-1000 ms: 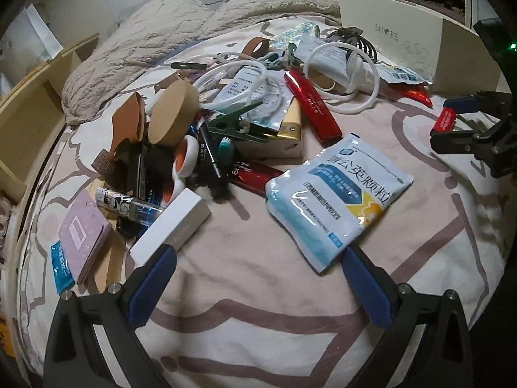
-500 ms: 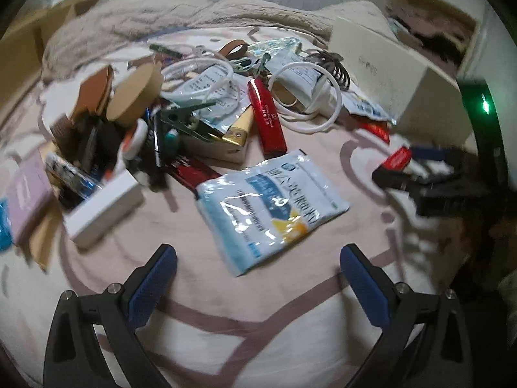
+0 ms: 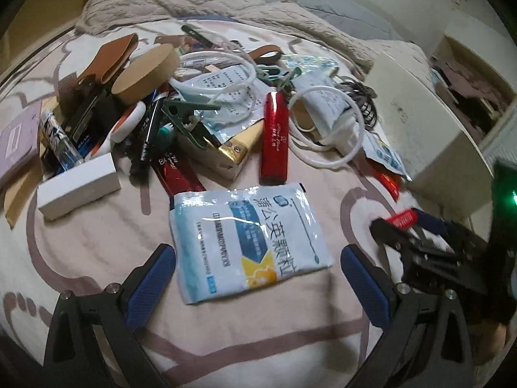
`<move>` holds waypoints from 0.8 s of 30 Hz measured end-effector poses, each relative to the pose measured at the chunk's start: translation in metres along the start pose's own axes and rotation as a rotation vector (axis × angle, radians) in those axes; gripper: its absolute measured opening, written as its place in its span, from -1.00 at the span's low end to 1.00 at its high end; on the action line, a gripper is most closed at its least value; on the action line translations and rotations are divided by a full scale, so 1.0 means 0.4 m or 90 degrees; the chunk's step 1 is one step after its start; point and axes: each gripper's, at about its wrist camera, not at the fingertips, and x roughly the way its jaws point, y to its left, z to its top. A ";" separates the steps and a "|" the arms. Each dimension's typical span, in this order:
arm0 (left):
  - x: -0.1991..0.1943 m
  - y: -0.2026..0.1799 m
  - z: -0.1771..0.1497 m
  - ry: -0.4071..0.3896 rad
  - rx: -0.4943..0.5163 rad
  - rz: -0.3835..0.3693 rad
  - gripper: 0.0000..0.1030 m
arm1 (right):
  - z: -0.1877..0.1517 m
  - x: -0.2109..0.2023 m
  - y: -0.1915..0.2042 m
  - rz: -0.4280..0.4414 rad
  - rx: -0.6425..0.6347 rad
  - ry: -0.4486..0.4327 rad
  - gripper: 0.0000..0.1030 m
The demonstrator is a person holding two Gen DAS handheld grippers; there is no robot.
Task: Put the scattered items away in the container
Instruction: 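Close the left tool on the white medicine packet while the right tool holds the red lighter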
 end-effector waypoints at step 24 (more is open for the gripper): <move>0.076 -0.066 0.002 -0.051 0.078 0.122 1.00 | -0.012 -0.017 -0.092 -0.049 0.088 0.012 0.58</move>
